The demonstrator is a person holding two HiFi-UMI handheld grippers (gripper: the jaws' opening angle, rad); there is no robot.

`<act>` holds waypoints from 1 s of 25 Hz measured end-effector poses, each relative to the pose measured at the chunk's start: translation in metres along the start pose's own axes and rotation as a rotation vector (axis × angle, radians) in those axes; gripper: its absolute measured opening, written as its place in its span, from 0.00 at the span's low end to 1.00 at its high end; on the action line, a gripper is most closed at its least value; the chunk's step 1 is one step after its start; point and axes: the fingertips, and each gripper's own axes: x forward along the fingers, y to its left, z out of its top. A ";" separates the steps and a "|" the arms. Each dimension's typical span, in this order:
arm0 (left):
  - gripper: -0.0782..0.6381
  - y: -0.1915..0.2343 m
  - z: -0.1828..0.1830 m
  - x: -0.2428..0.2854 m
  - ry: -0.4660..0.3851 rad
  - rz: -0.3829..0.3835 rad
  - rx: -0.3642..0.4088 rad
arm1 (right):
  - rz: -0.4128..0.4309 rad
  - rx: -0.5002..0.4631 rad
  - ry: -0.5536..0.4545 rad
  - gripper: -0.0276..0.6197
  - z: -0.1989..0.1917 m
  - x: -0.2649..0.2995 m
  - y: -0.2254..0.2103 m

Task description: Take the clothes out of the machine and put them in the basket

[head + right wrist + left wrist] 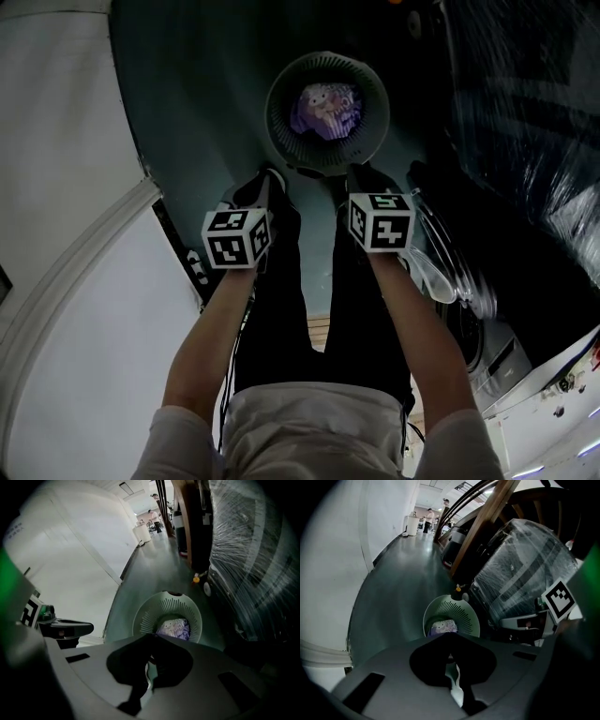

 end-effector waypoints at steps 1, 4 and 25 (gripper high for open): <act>0.14 -0.003 0.003 -0.006 -0.008 0.001 0.006 | 0.001 0.001 -0.012 0.05 0.004 -0.009 0.000; 0.14 -0.013 0.015 -0.027 -0.040 -0.004 0.026 | 0.000 0.003 -0.046 0.05 0.015 -0.038 0.002; 0.14 -0.077 0.150 -0.232 -0.384 -0.022 0.182 | 0.051 -0.037 -0.430 0.05 0.150 -0.247 0.084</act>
